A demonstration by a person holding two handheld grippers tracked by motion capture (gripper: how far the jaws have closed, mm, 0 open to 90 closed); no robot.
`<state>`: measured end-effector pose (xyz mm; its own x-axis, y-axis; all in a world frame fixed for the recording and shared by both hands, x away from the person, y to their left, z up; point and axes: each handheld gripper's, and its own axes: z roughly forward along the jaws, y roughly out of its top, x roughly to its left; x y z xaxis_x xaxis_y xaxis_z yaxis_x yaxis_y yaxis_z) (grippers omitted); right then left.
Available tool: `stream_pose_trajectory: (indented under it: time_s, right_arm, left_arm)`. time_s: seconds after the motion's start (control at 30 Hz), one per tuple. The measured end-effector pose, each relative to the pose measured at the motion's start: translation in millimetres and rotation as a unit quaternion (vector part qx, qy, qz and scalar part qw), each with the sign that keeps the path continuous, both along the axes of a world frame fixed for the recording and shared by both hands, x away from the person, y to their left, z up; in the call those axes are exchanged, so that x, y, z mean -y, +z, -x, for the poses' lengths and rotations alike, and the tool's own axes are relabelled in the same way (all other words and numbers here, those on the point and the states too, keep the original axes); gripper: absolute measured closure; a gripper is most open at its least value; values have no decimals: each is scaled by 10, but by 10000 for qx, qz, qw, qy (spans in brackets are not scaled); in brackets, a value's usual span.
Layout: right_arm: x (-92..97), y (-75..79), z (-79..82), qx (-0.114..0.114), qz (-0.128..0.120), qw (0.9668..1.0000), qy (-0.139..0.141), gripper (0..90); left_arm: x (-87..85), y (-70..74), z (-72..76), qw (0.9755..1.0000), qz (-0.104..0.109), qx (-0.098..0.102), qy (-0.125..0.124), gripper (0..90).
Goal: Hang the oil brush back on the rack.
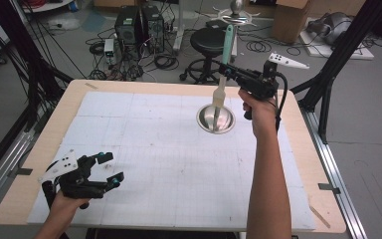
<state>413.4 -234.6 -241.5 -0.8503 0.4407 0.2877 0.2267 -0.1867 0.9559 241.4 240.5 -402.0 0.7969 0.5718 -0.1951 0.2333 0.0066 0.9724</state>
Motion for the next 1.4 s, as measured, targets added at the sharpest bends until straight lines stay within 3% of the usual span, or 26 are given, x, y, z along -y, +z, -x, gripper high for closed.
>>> stream_pose_trajectory:
  time_s: [0.5,0.93,0.97,1.0,1.07,1.1,1.27,1.4]
  right_arm:
    - [58,-50,-80,-170,-80,9998,-95,838]
    - [79,-64,-112,-294,77,9991,-300,834]
    - [77,-61,-105,-290,107,9990,-327,819]
    - [75,-56,-96,-295,150,9987,-377,737]
    - [70,-48,-73,-347,262,9975,-564,603]
    - [64,-39,-47,-377,438,9959,-700,538]
    - [50,-17,61,-432,1052,9877,-1072,361]
    - [42,-78,203,-407,1543,9780,-1341,326]
  left_arm:
    - [-12,-1,0,10000,6,-26,10,164]
    - [-42,-1,9,10000,26,-22,32,163]
    - [-43,-1,9,10000,26,-19,33,163]
    - [-45,-1,9,10000,25,-25,35,163]
    - [-48,-4,8,10000,38,-26,42,163]
    - [-51,-5,8,10000,28,-26,48,163]
    - [-77,-17,11,9999,-19,-13,129,163]
    - [-103,-22,7,9998,-41,14,186,164]
